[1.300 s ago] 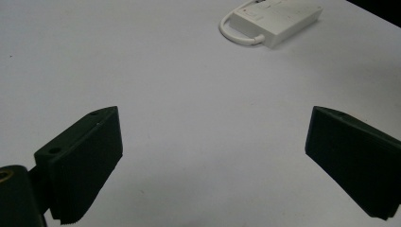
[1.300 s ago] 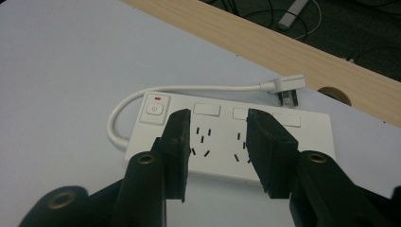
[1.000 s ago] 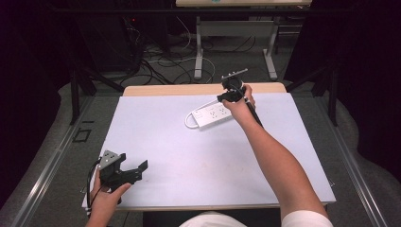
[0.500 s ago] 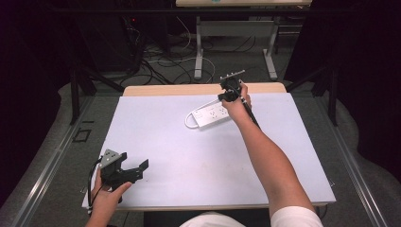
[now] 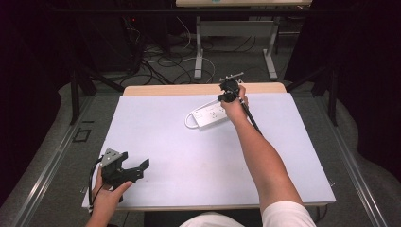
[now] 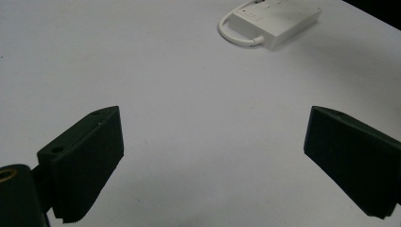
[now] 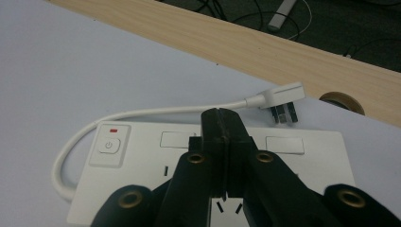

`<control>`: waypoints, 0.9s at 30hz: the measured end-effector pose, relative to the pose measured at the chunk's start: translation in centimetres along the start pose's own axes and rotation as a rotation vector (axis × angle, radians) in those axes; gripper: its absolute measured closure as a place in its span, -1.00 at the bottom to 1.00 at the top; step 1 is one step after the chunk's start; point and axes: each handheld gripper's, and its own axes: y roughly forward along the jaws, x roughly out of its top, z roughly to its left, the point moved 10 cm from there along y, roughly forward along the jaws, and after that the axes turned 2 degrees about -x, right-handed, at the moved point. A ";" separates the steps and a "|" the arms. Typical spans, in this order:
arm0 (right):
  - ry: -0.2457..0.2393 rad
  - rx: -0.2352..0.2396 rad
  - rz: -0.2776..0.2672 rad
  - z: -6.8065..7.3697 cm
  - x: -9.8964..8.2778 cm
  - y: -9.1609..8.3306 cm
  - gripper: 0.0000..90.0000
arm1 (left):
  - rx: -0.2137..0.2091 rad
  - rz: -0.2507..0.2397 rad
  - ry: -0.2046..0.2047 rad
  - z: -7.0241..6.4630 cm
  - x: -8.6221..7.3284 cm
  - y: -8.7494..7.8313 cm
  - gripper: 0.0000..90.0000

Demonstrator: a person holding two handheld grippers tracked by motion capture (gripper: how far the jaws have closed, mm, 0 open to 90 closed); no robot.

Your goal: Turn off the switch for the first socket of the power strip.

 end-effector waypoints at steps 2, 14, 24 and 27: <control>0.000 -0.007 0.004 -0.1 -0.1 0.3 1.00 | -0.001 -0.002 -0.002 0.0 0.0 0.0 -0.88; -0.004 -0.010 0.014 0.0 -0.8 1.9 1.00 | 0.000 -0.007 -0.002 0.0 0.0 -0.2 -0.88; -0.008 -0.013 0.034 -0.1 -1.5 3.0 1.00 | 0.004 -0.009 0.004 0.2 0.0 -0.4 -0.87; -0.007 0.000 0.027 0.0 -1.5 3.2 1.00 | 0.006 -0.013 -0.003 0.2 0.0 -0.4 -0.87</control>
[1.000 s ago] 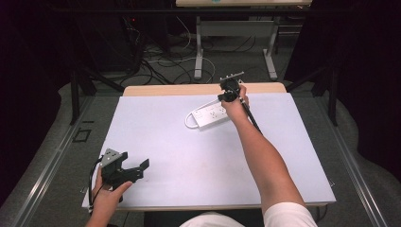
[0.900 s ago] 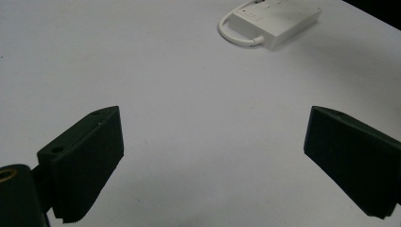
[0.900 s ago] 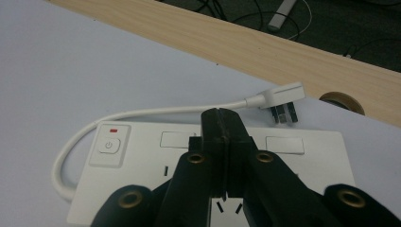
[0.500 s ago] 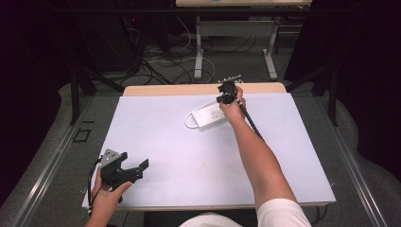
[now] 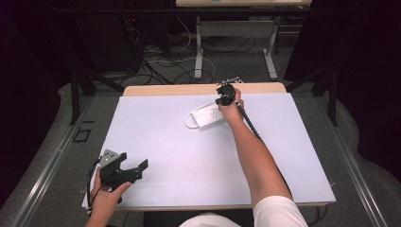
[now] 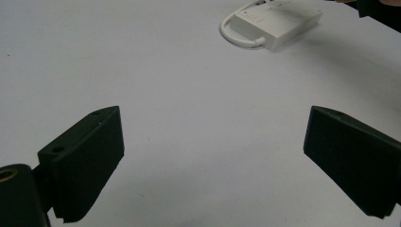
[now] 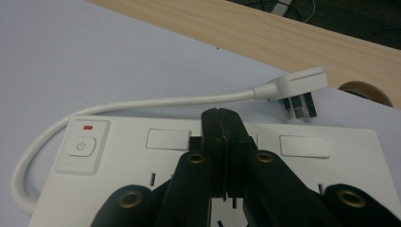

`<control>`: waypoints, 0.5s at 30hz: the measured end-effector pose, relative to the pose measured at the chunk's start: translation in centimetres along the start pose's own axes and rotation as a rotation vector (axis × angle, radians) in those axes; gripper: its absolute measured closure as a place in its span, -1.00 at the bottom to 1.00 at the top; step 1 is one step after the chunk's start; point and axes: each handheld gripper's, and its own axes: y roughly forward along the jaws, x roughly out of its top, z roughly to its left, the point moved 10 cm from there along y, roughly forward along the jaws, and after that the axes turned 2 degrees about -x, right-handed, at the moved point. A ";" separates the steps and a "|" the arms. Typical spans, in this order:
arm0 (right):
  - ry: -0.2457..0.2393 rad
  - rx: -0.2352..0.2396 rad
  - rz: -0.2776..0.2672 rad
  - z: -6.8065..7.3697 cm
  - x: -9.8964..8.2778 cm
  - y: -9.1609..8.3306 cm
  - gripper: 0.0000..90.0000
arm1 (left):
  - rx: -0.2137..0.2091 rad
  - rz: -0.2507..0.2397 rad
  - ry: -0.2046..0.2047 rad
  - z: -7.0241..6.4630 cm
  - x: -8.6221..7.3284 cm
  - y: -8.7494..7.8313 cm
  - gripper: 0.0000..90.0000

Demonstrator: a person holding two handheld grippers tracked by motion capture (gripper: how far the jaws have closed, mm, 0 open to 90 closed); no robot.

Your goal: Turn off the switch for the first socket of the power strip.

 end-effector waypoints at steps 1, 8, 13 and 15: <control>-0.001 0.004 0.002 0.0 0.0 0.1 1.00 | -0.001 0.005 0.000 0.0 0.0 -0.1 -0.87; 0.001 0.024 0.007 0.5 -0.4 0.8 1.00 | 0.001 0.002 -0.004 0.1 -0.1 -0.1 -0.87; 0.004 0.038 0.011 1.1 -0.6 1.3 1.00 | 0.003 0.005 -0.004 0.1 -0.1 -0.3 -0.87; -0.007 0.044 0.009 1.2 -0.7 1.4 1.00 | 0.003 0.004 -0.003 0.1 -0.2 -0.3 -0.87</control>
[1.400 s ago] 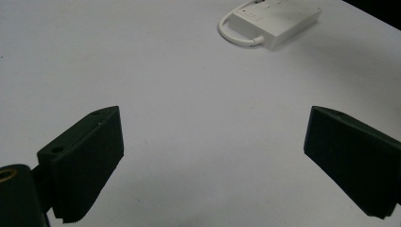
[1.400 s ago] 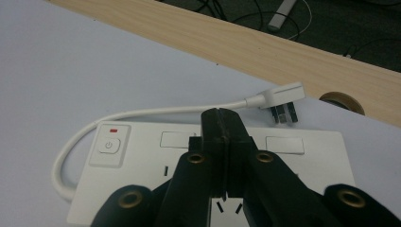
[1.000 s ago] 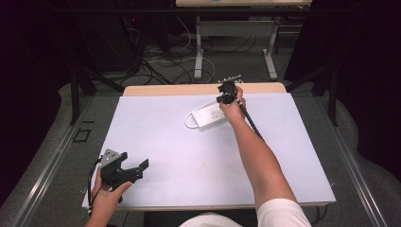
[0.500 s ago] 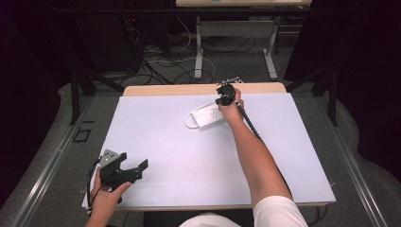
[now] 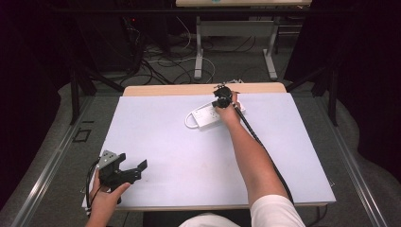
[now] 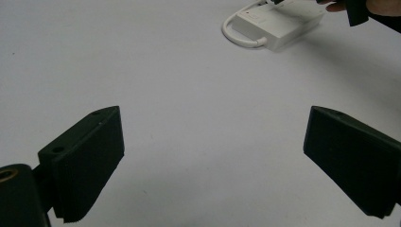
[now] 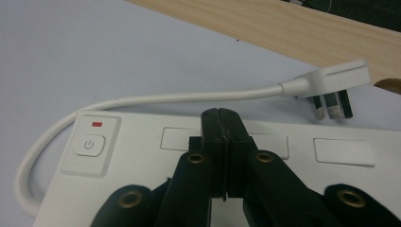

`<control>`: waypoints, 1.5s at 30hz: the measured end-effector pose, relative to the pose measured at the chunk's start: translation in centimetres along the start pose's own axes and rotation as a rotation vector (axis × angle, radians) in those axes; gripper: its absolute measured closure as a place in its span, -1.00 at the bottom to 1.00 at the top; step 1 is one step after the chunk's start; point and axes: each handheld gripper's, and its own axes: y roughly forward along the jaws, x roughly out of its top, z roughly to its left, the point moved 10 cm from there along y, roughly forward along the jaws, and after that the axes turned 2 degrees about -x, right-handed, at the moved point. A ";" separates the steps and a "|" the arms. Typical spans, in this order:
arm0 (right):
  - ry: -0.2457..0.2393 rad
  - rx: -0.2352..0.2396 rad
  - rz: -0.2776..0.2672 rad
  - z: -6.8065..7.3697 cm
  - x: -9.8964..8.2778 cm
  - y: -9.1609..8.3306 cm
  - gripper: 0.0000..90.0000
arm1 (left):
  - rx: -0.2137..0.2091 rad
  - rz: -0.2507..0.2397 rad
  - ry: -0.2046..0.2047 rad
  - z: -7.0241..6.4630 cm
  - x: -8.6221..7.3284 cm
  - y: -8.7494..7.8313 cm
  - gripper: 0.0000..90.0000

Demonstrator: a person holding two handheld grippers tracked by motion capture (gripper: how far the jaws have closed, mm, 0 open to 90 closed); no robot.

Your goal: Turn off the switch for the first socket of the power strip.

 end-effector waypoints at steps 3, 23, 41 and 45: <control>0.004 -0.007 -0.005 0.1 0.0 0.2 1.00 | 0.000 -0.003 0.001 0.0 0.0 0.0 -0.87; 0.028 0.003 0.002 0.2 -0.2 0.5 1.00 | -0.002 0.001 0.001 0.0 -0.1 -0.1 -0.87; 0.024 0.003 -0.010 0.5 -0.1 0.7 1.00 | 0.001 0.000 0.000 0.0 -0.1 -0.1 -0.87; 0.011 -0.002 -0.008 0.4 -0.2 0.7 1.00 | 0.000 0.001 -0.002 -0.1 -0.1 -0.1 -0.87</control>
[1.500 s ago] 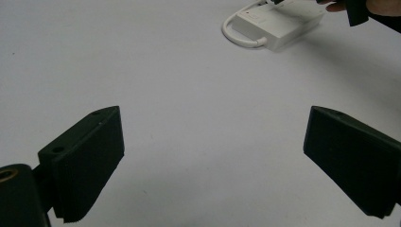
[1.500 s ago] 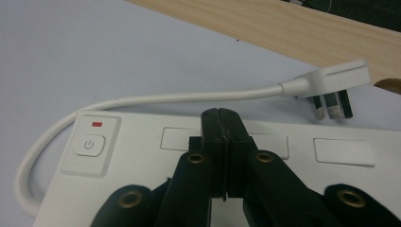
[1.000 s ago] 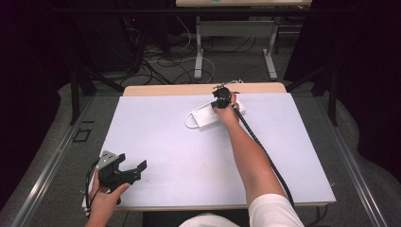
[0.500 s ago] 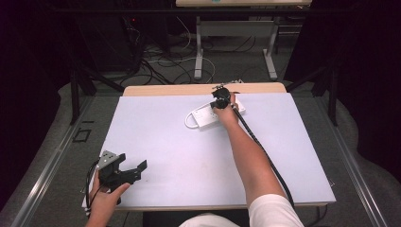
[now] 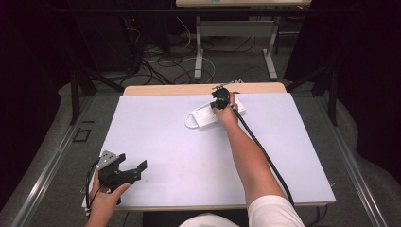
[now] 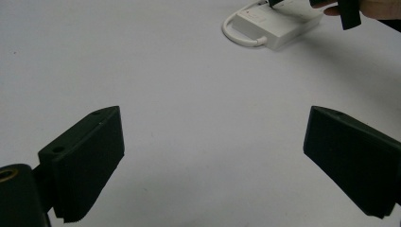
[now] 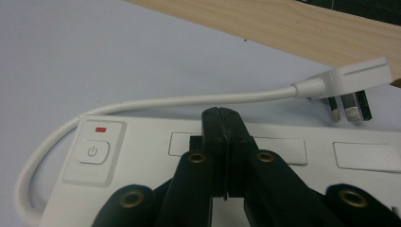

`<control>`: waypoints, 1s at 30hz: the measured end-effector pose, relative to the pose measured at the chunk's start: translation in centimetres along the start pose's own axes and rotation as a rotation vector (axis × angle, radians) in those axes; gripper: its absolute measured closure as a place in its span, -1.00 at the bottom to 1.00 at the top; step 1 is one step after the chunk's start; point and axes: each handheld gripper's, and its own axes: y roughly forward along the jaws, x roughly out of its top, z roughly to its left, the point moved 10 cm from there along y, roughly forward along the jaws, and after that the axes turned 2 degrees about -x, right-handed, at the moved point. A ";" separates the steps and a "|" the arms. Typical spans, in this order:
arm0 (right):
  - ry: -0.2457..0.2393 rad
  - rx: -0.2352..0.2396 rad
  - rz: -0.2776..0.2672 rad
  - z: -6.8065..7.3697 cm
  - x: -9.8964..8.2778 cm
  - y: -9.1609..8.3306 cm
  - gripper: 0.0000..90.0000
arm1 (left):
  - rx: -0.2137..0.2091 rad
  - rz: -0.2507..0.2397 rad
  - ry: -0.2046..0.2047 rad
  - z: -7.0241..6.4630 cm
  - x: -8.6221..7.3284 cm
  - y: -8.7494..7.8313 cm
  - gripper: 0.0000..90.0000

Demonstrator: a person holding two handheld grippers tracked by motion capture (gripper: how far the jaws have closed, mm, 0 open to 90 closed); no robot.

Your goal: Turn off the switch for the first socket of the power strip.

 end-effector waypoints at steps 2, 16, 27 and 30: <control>0.009 -0.004 0.002 0.0 -0.1 0.1 1.00 | 0.000 0.000 0.000 0.0 0.0 0.0 -0.87; 0.020 0.007 0.007 0.2 -0.1 -0.1 1.00 | 0.000 -0.002 0.003 0.1 0.0 0.1 -0.87; -0.021 0.007 -0.008 0.2 0.8 -1.7 0.97 | -0.002 -0.003 0.004 -0.1 0.1 0.2 -0.87; -0.025 0.010 0.000 0.4 0.8 -2.1 0.95 | -0.003 -0.002 0.007 -0.1 0.1 0.3 -0.87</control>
